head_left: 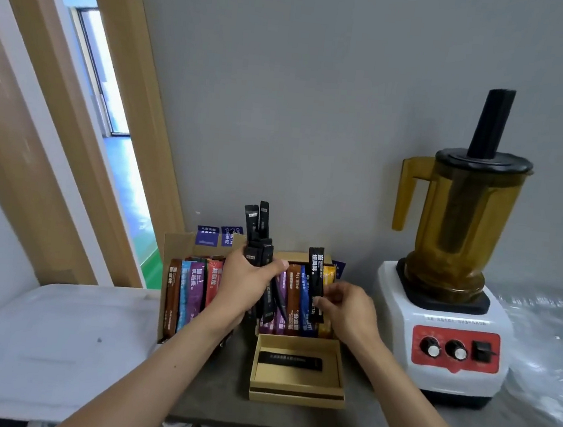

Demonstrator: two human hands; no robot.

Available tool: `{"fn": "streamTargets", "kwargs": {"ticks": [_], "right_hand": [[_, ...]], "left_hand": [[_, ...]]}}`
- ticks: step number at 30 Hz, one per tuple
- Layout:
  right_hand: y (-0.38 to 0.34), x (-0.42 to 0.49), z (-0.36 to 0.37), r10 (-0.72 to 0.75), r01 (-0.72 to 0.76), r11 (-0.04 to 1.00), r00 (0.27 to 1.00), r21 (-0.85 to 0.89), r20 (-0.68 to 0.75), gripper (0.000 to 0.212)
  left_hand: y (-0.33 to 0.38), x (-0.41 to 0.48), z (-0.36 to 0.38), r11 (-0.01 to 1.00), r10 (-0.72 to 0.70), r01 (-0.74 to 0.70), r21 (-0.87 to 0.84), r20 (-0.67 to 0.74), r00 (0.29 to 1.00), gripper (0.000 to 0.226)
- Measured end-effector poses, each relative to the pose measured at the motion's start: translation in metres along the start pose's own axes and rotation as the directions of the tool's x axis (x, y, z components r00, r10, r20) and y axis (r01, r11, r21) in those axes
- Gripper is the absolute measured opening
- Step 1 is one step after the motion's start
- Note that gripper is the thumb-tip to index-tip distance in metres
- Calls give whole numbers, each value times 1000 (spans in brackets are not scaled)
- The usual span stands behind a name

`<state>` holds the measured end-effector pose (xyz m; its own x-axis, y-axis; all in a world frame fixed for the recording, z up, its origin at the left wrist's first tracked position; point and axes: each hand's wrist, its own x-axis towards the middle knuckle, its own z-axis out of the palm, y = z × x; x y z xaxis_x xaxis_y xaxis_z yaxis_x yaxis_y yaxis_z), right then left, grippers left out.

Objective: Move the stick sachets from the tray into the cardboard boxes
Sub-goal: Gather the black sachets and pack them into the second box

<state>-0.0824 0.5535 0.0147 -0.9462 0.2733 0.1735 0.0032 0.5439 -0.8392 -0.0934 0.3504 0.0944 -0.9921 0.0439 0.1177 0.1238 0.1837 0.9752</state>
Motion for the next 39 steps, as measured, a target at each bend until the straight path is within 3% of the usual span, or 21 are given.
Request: {"fn": "streamTargets", "kwargs": {"ticks": [4, 13, 19, 25, 39], "right_hand": [[8, -1, 20, 24, -21, 990, 999, -137, 25, 20], [9, -8, 21, -4, -38, 945, 991, -324, -130, 25], [8, -7, 21, -12, -24, 900, 997, -435, -81, 20], [10, -10, 28, -92, 77, 925, 996, -371, -22, 23], [2, -28, 12, -85, 72, 981, 994, -180, -69, 17]], "left_hand": [[-13, -1, -4, 999, -28, 28, -21, 3, 1000, 24], [-26, 1, -5, 999, -31, 33, -18, 59, 998, 24], [-28, 2, 3, 999, -41, 42, -12, 77, 996, 25], [-29, 5, 4, 999, -41, 43, -24, 80, 996, 24], [-32, -12, -3, 992, -24, 33, -119, 71, 997, 18]]}}
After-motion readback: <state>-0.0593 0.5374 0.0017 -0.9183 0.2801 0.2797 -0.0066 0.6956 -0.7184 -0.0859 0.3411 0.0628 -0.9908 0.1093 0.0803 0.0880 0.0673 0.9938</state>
